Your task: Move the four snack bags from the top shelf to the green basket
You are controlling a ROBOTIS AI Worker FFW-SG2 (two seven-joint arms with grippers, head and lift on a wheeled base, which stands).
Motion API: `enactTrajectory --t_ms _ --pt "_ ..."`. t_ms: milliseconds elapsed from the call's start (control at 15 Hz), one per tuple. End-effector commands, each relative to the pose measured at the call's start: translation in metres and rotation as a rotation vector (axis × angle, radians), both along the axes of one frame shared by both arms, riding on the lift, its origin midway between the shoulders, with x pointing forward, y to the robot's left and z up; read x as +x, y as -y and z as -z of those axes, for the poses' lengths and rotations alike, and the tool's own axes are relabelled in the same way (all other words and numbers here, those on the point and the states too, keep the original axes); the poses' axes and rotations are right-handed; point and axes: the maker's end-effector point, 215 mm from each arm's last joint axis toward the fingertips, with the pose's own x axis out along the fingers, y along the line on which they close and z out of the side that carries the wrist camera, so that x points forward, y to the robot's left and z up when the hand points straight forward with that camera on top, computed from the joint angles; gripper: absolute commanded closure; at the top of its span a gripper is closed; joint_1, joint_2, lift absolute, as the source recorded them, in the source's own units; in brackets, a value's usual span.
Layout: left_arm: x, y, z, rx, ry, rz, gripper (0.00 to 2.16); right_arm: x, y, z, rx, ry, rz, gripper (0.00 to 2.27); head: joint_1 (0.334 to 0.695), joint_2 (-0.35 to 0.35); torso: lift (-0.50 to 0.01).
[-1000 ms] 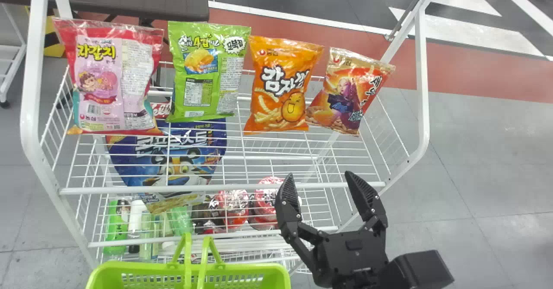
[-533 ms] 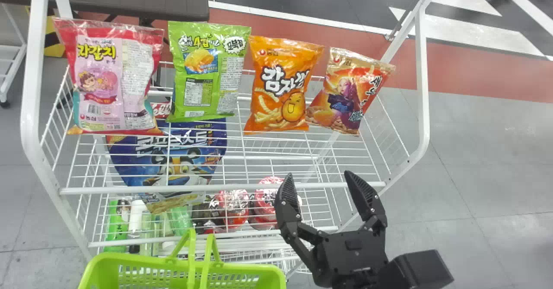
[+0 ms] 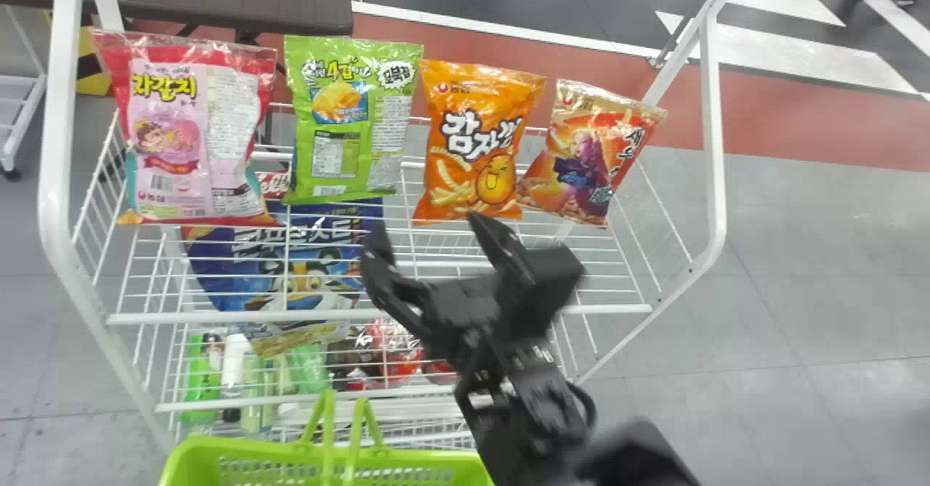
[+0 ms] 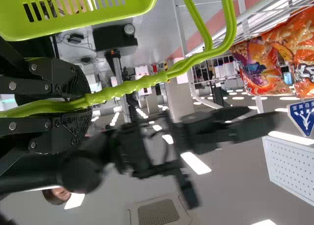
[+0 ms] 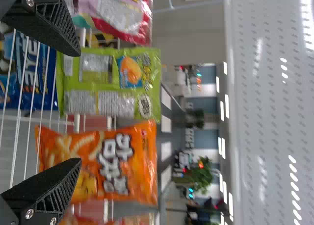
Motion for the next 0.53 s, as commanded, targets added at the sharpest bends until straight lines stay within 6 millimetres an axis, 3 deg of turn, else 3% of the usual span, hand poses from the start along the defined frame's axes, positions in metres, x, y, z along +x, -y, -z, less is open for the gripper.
enactTrajectory --t_ms 0,67,133,267,467 --pt "0.001 -0.001 0.003 -0.007 -0.009 0.002 0.99 0.041 -0.063 0.01 -0.04 -0.072 -0.095 0.03 0.695 -0.208 0.0" --pt "0.001 -0.002 0.003 -0.012 -0.01 0.004 0.99 0.053 -0.085 0.009 -0.037 -0.093 -0.115 0.03 0.695 -0.122 0.0" --pt "0.001 -0.001 0.005 -0.013 -0.013 0.007 0.99 0.061 -0.101 0.014 -0.049 -0.111 -0.135 0.03 0.695 -0.083 0.0" --pt "-0.001 0.001 0.007 -0.017 -0.018 0.019 0.99 0.079 -0.114 0.032 -0.105 -0.134 -0.165 0.03 0.695 -0.003 0.0" --pt "-0.003 0.002 0.007 -0.022 -0.02 0.03 0.99 0.099 -0.126 0.058 -0.156 -0.172 -0.206 0.03 0.695 0.049 0.0"
